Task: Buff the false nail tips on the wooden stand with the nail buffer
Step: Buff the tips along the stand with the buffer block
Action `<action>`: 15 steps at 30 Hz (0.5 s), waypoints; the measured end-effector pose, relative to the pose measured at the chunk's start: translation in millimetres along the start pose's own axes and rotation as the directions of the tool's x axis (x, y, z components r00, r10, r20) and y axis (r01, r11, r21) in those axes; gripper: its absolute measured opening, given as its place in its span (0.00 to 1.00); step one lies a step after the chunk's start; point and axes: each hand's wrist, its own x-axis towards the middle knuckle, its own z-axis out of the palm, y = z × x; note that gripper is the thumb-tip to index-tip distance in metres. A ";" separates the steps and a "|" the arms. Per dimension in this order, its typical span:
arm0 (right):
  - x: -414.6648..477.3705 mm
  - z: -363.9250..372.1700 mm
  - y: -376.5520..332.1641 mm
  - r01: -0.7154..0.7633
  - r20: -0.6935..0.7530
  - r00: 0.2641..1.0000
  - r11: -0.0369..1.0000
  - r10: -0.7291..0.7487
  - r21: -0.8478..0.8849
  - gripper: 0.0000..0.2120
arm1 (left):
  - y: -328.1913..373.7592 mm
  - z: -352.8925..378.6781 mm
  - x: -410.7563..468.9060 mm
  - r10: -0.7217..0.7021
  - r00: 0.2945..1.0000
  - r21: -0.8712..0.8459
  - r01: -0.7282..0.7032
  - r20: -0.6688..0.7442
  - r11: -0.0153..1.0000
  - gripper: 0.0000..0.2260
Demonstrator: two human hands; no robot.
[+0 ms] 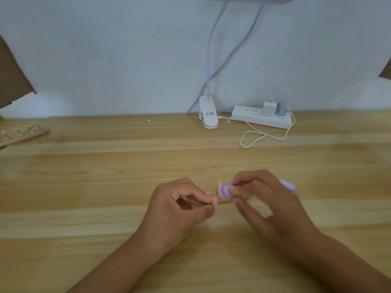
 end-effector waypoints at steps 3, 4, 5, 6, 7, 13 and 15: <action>-2.0 8.4 -13.2 0.133 0.079 0.987 0.989 -0.139 0.072 0.06 | -0.5 0.1 -1.4 0.061 0.998 0.016 -0.061 0.017 0.998 0.04; -1.3 7.0 -9.7 0.127 0.085 0.988 0.991 -0.131 0.048 0.06 | -0.5 0.1 -1.4 0.067 0.998 0.017 -0.067 0.011 0.998 0.04; -0.9 3.9 -3.3 0.098 0.078 0.992 0.995 -0.098 -0.003 0.06 | -1.1 0.3 -1.1 0.063 0.998 0.012 -0.063 0.003 0.998 0.03; -0.4 0.1 4.3 0.045 0.058 0.997 0.998 -0.042 -0.052 0.05 | -1.5 0.7 -0.9 0.055 0.998 0.004 -0.055 -0.003 0.998 0.04; -0.5 -4.0 10.5 -0.024 0.034 0.999 0.997 0.027 -0.076 0.06 | -1.7 1.1 -0.9 0.048 0.999 -0.005 -0.048 -0.006 0.999 0.05; -0.8 6.1 -10.3 0.083 -0.008 0.997 0.991 -0.083 0.109 0.08 | -2.2 0.6 -0.2 0.012 0.999 -0.078 -0.010 0.034 0.997 0.04; -1.5 7.9 -9.9 0.145 0.020 0.989 0.987 -0.146 0.070 0.11 | -0.6 0.2 -1.1 0.013 0.998 -0.100 -0.008 0.057 0.995 0.05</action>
